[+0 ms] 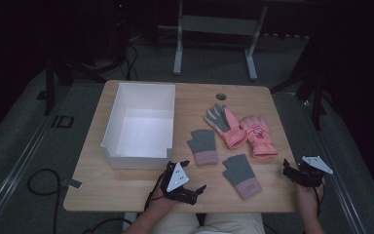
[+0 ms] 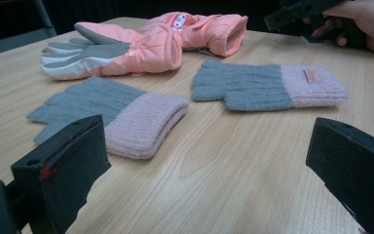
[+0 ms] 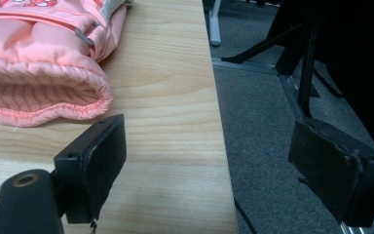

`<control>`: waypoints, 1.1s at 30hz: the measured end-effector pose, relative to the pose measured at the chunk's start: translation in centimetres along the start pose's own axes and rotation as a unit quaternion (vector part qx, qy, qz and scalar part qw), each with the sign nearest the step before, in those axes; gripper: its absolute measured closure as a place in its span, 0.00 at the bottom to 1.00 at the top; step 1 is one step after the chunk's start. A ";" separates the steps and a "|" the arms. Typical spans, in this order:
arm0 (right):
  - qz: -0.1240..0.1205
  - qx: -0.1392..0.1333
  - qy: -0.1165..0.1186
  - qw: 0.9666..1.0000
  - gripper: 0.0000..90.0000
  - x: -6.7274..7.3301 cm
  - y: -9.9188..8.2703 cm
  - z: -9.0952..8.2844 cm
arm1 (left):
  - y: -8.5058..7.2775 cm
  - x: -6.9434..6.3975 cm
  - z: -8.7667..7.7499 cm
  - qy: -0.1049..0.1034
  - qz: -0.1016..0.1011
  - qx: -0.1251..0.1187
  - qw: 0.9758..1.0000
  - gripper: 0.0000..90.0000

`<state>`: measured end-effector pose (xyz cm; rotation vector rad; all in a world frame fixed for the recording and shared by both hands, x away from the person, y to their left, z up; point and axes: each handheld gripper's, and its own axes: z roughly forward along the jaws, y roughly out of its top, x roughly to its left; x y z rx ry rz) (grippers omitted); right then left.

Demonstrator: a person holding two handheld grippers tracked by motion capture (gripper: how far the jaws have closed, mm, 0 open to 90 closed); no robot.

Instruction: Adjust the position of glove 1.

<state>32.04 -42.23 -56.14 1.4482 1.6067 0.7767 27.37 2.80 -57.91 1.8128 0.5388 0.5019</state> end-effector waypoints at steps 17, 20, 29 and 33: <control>-0.021 0.023 -0.002 1.000 0.16 0.5 0.1 0.4 | 0.0 0.0 -0.1 -0.009 0.005 -0.005 1.000 0.01; -0.011 0.032 -0.009 0.999 0.16 0.4 0.2 0.5 | -0.1 0.0 -0.2 -0.007 0.002 -0.009 1.000 0.01; 0.034 0.055 -0.015 0.998 0.15 0.5 1.5 0.1 | -0.1 -0.1 -0.1 -0.003 0.004 -0.006 1.000 0.01; 0.047 0.055 -0.021 0.997 0.13 1.0 2.7 -0.4 | -0.1 -0.1 -0.2 -0.002 0.005 -0.007 1.000 0.01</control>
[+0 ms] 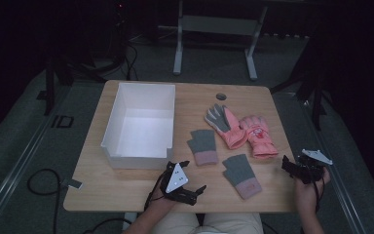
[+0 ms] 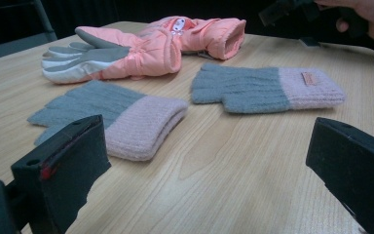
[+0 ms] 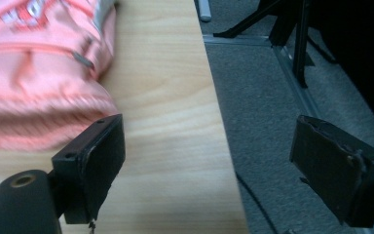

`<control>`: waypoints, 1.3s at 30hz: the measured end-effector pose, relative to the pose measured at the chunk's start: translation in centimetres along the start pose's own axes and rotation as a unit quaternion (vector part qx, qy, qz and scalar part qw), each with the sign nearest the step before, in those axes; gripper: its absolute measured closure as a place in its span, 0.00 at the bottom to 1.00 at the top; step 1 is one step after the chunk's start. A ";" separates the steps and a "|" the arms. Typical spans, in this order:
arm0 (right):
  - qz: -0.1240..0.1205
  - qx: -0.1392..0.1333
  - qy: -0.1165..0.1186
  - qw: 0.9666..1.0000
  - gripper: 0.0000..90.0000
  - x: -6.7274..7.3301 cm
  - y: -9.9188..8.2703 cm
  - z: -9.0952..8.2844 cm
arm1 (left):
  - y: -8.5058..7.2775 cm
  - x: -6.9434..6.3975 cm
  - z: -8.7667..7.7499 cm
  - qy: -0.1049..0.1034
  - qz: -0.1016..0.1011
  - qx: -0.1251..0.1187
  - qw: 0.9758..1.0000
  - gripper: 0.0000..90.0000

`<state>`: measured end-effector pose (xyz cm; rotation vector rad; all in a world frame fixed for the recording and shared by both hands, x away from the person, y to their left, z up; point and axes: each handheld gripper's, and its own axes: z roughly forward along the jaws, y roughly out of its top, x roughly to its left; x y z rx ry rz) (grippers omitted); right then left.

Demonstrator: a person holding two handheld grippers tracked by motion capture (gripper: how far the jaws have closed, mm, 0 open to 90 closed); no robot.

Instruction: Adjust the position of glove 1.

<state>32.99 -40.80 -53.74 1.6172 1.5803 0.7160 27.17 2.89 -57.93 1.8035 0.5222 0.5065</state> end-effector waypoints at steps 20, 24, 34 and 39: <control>-0.012 -0.028 0.053 0.998 0.26 5.8 4.4 -2.0 | 0.0 0.0 0.0 0.000 0.000 0.000 1.000 0.01; -0.019 -0.032 0.071 0.997 0.29 7.4 5.2 -2.3 | 0.0 0.0 -0.1 0.000 -0.001 -0.002 1.000 0.01; -0.038 -0.042 0.116 0.992 0.35 11.5 6.7 -3.0 | 0.0 0.0 -0.1 -0.001 0.000 -0.001 1.000 0.01; -0.050 -0.040 0.140 0.988 0.37 14.0 7.0 -3.2 | 0.0 0.1 -0.1 -0.003 -0.006 -0.004 1.000 0.01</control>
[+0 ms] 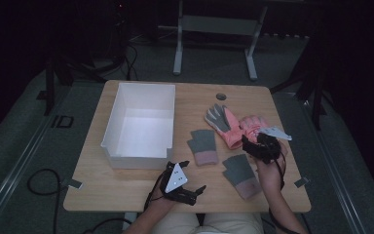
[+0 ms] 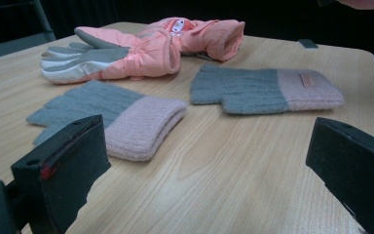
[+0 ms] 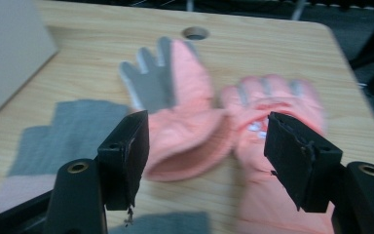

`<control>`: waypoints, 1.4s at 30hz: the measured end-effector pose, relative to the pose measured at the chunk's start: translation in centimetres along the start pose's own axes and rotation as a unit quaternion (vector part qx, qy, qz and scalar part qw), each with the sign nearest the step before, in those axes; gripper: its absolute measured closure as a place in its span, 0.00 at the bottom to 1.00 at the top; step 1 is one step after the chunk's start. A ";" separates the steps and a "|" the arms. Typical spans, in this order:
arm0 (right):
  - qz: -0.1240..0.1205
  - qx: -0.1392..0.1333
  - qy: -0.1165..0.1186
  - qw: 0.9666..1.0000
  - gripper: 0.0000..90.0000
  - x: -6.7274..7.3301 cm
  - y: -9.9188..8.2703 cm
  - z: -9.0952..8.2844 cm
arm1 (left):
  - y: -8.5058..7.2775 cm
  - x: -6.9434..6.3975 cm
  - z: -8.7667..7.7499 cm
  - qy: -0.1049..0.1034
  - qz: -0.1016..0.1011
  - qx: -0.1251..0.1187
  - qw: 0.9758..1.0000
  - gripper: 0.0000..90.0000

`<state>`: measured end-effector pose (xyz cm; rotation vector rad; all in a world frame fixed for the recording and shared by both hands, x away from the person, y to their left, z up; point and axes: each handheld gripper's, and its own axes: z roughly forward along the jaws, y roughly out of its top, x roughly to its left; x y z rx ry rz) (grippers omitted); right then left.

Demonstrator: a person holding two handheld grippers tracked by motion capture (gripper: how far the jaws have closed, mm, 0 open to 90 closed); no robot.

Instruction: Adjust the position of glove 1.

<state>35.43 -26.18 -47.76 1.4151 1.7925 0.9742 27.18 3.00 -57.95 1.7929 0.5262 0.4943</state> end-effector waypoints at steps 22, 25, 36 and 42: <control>-0.022 0.018 0.071 0.997 0.39 8.8 -0.3 3.5 | 0.0 0.0 0.0 -0.002 0.000 0.000 1.000 0.01; -0.023 0.022 0.077 0.997 0.41 9.6 -0.4 4.0 | 0.0 0.0 -0.1 -0.002 0.002 -0.001 1.000 0.01; -0.019 0.047 0.081 0.995 0.43 11.5 -1.1 6.2 | 0.0 0.0 -0.1 -0.004 0.002 -0.002 1.000 0.01; -0.018 0.074 0.089 0.993 0.53 11.9 -1.6 7.7 | 0.0 0.0 -0.1 -0.005 0.001 -0.003 1.000 0.01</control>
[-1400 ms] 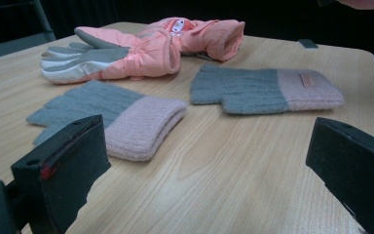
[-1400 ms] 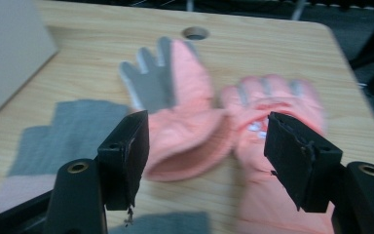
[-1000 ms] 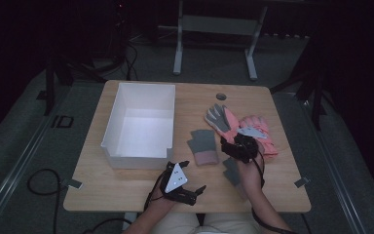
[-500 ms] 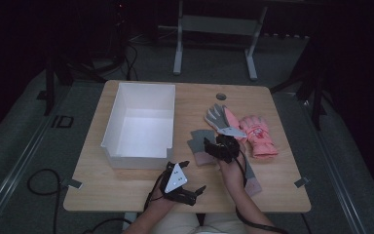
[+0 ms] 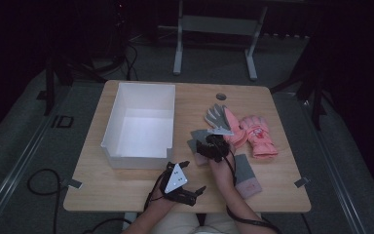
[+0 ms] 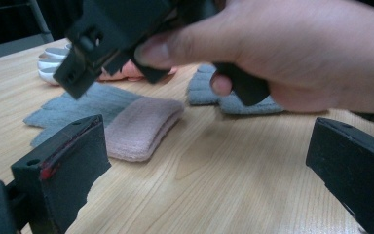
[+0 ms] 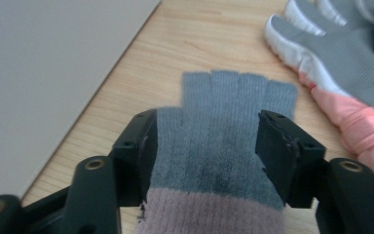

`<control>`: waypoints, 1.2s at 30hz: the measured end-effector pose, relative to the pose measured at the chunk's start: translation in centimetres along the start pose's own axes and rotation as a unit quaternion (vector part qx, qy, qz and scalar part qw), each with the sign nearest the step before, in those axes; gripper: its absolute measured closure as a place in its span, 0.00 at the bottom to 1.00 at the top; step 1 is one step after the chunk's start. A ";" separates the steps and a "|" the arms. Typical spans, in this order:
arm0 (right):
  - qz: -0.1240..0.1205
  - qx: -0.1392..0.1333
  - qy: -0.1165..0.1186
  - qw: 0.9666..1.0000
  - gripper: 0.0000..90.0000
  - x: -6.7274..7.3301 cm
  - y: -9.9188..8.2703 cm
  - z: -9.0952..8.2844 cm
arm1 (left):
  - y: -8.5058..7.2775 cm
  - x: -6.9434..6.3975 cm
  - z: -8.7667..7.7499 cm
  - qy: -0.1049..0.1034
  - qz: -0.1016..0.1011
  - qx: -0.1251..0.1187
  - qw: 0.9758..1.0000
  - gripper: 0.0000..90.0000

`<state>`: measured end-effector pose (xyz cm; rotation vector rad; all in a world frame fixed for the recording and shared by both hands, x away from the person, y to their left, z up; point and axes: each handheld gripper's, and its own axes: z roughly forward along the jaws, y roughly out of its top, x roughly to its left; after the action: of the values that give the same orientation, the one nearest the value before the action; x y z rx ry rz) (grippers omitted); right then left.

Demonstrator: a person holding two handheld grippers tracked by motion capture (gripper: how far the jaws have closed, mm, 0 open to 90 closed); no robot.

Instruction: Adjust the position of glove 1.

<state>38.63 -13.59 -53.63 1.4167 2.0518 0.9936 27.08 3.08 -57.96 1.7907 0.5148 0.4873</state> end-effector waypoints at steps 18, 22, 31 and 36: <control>-0.057 0.060 0.006 0.997 0.87 -0.7 -0.8 2.5 | 0.0 0.0 0.0 0.001 0.001 0.003 1.000 0.01; -0.061 0.072 0.006 0.996 0.93 -0.4 -0.2 2.2 | 0.0 -0.1 0.0 0.001 0.002 0.001 1.000 0.01; -0.015 0.016 0.003 1.000 0.94 -0.5 0.6 -2.6 | 0.0 -0.2 0.0 0.006 0.001 0.001 1.000 0.01; 0.003 -0.011 -0.008 1.000 0.94 -0.2 0.1 -5.2 | 0.0 -0.2 0.1 0.006 0.004 0.003 1.000 0.01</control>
<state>35.08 -15.34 -50.30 1.4163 2.0210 1.0014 26.94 2.88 -57.95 1.7981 0.5186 0.5034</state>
